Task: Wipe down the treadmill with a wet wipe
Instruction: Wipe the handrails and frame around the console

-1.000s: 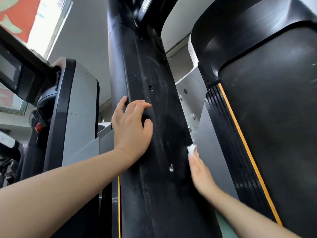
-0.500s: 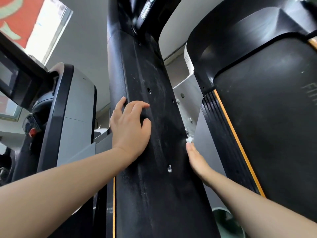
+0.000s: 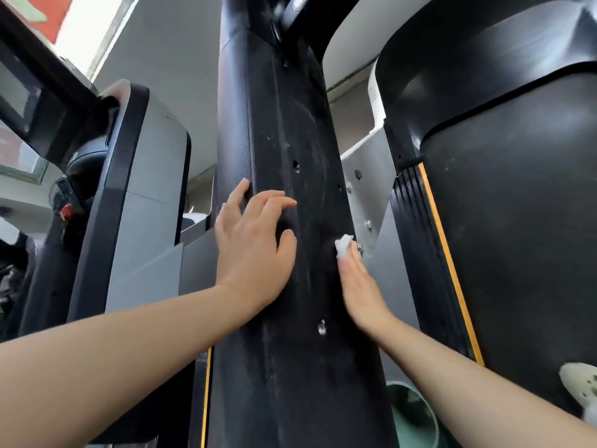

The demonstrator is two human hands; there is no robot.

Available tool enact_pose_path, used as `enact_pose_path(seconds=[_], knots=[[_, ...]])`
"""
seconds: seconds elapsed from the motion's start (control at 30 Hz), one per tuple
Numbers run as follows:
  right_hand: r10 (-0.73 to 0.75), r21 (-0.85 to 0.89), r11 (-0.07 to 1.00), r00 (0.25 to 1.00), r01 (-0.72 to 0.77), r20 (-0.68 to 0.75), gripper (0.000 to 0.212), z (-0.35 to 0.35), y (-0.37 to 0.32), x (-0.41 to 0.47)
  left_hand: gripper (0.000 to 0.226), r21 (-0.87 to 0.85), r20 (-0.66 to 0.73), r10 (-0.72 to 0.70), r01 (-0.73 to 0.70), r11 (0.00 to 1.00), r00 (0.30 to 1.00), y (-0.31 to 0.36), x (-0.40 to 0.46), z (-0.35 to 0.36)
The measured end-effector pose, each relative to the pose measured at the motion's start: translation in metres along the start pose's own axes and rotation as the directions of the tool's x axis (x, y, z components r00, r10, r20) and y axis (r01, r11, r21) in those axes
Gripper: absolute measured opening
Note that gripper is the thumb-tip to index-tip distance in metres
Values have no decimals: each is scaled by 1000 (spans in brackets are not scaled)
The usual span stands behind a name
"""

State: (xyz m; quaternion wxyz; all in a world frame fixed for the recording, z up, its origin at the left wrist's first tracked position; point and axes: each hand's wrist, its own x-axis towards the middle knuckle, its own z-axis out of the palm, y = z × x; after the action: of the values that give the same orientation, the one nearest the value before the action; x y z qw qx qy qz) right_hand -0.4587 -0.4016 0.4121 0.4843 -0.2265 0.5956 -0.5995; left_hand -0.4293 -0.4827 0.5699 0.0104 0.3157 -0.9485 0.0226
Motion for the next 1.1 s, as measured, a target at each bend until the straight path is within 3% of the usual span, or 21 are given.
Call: enact_pose_path(seconds=[0.1,0.2,0.3,0.4,0.53,0.67,0.8,0.87,0.97,1.03,1.1], knots=[[124,95,988,992,-122,-17,52,-15,-13,42,38,-8,-10,5,-5,1000,1000,-1,0,1],[138,73,988,990,-136,-27,53,-15,-20,52,36,-5,-25,15,-15,1000,1000,-2,0,2],[40,48,998,997,-37,-70,50,-10,-23,29,39,5,-43,43,-43,999,998,-5,1,3],[-39,132,988,968,74,-248,40,-1,-19,-2,43,11,-36,41,-40,999,999,-5,1,4],[136,297,955,900,-7,-415,17,-8,-10,0,43,10,-37,48,-48,999,998,-5,0,4],[220,313,948,833,-59,-508,35,-23,-7,39,43,9,-34,40,-40,999,999,-6,1,4],[160,200,975,939,-101,-306,48,-13,-23,41,43,0,-36,41,-41,999,999,-5,0,4],[-26,184,981,979,64,-204,49,-4,-27,10,42,3,-32,47,-47,999,998,-6,0,4],[-218,152,961,971,231,-99,47,3,-23,-22,40,19,-39,62,-62,998,997,-7,0,5],[-158,95,982,985,165,-77,45,-6,-16,6,39,19,-41,60,-59,998,997,-6,0,5],[57,114,992,997,-50,-59,37,-18,-5,58,38,11,-35,59,-59,998,998,-7,0,5]])
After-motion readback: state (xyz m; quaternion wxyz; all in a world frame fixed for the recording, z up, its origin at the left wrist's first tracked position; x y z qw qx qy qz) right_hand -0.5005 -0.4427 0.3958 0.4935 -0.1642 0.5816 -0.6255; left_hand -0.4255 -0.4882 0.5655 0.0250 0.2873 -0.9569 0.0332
